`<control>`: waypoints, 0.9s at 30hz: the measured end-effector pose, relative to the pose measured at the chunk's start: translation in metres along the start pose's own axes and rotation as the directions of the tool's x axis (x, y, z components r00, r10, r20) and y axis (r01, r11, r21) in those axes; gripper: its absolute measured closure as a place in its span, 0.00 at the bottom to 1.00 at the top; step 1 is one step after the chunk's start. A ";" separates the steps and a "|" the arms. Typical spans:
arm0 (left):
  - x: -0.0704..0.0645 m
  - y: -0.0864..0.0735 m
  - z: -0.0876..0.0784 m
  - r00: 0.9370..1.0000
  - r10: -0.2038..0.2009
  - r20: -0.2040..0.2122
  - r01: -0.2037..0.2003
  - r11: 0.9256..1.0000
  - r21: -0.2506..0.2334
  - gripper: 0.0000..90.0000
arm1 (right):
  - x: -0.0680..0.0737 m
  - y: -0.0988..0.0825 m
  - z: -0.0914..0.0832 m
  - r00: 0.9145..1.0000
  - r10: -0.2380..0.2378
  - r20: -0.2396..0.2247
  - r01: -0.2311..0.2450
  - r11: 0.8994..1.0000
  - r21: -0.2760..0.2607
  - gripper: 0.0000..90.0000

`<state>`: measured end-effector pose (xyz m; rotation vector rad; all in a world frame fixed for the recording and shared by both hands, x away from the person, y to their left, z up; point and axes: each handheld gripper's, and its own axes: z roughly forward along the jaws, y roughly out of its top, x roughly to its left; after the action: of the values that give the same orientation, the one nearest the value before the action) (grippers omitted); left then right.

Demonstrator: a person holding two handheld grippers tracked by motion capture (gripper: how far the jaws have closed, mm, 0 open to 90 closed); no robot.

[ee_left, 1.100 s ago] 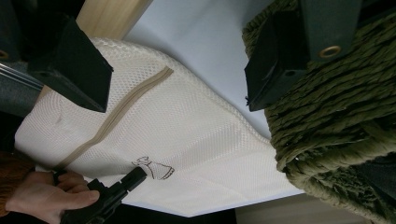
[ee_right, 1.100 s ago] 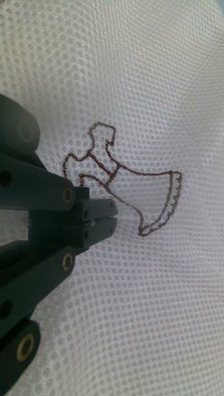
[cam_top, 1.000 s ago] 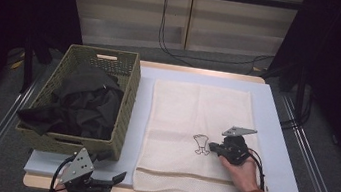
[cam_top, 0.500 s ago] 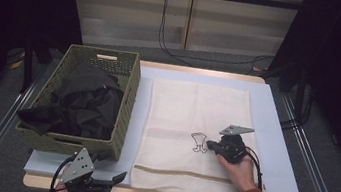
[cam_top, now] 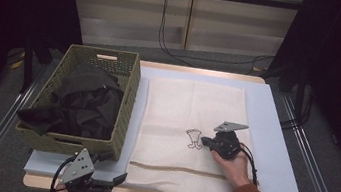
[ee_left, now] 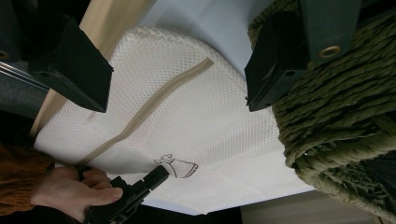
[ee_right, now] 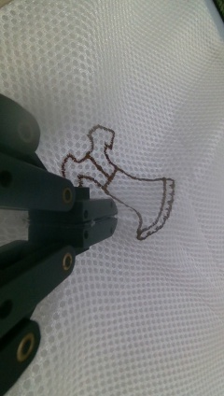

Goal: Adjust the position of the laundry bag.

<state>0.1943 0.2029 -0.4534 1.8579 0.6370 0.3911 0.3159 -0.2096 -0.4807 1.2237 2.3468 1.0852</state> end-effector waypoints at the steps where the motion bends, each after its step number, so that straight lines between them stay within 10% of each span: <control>1: 0.000 0.000 0.000 1.000 0.001 0.000 -0.001 1.000 0.001 0.25 | 0.000 0.001 0.001 1.000 -0.007 -0.006 0.007 1.000 -0.005 1.00; 27: 0.000 0.000 0.001 1.000 0.010 -0.006 -0.010 1.000 0.014 0.25 | -0.001 0.021 0.026 0.999 -0.026 -0.034 0.025 1.000 -0.018 1.00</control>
<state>0.1945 0.2022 -0.4539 1.8748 0.6361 0.3995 0.3428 -0.1902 -0.4832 1.1746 2.3662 1.1254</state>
